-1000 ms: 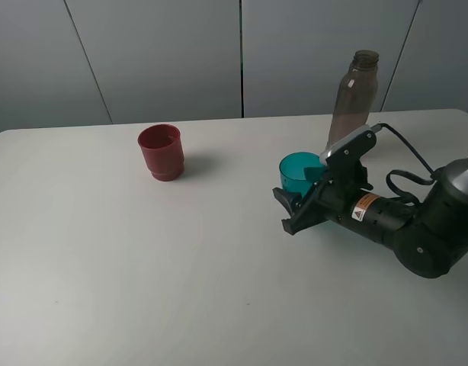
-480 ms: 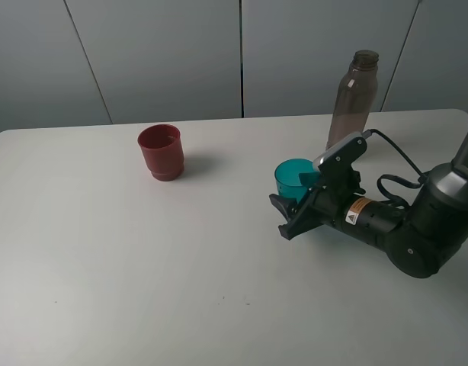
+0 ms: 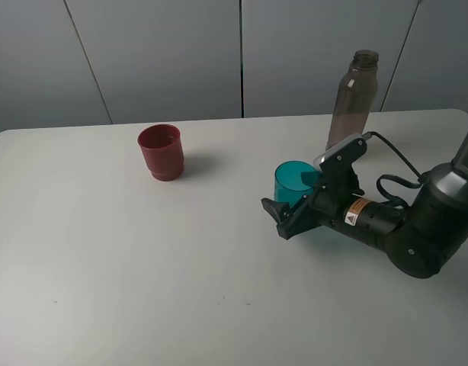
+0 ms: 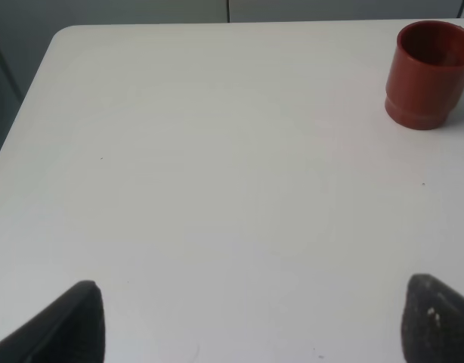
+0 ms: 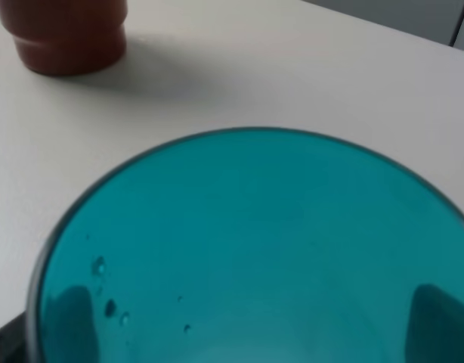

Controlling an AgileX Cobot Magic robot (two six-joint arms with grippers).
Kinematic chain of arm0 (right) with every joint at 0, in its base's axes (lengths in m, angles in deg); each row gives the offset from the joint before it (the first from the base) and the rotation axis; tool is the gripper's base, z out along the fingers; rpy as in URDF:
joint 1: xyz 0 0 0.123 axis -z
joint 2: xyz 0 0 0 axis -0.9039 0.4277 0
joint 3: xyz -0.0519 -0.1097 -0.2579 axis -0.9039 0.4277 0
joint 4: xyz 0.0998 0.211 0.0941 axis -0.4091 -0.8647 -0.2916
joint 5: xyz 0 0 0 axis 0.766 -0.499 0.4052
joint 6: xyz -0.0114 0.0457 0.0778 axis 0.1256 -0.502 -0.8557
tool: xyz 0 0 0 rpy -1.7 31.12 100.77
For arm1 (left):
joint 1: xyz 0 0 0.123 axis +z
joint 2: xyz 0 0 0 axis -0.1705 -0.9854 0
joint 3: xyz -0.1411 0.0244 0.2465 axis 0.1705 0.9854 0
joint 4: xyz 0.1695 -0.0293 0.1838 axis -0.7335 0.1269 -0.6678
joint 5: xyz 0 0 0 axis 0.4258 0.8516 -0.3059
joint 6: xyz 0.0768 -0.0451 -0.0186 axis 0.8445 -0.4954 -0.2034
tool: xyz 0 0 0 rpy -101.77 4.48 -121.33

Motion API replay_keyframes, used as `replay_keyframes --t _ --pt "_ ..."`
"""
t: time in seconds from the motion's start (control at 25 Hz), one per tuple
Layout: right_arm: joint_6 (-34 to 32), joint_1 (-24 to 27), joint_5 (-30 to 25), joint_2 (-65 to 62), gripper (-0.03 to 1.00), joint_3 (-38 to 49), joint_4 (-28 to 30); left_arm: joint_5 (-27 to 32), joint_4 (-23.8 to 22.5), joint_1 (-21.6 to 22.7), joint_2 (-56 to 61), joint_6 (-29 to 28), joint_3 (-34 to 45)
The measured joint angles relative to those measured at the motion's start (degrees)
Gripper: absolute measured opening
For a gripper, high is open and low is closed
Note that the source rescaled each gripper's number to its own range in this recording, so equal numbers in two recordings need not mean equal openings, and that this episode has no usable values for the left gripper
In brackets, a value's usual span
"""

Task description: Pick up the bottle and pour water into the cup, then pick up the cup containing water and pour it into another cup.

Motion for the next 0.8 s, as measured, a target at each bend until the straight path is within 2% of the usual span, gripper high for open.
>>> replay_keyframes --t 0.08,0.2,0.36,0.48,0.6,0.8 --pt "-0.3 0.0 0.0 -0.6 0.98 0.8 0.0 0.0 0.0 0.0 0.0 0.0 0.0" --pt "-0.4 -0.1 -0.1 -3.6 0.99 3.3 -0.3 0.0 0.0 0.0 0.0 0.0 0.0" --pt "-1.3 -0.6 -6.5 -10.0 0.99 6.8 -1.7 0.0 0.0 0.0 0.0 0.0 0.0" --pt "-1.5 -0.6 -17.3 -15.5 0.99 7.8 -2.0 0.0 0.0 0.0 0.0 0.0 0.0" --pt "-1.6 -0.6 -30.3 -21.6 0.99 8.1 -2.0 0.0 0.0 0.0 0.0 0.0 0.0" --pt "-4.9 -0.6 -46.2 -35.3 0.99 8.3 -2.2 0.0 0.0 0.0 0.0 0.0 0.0"
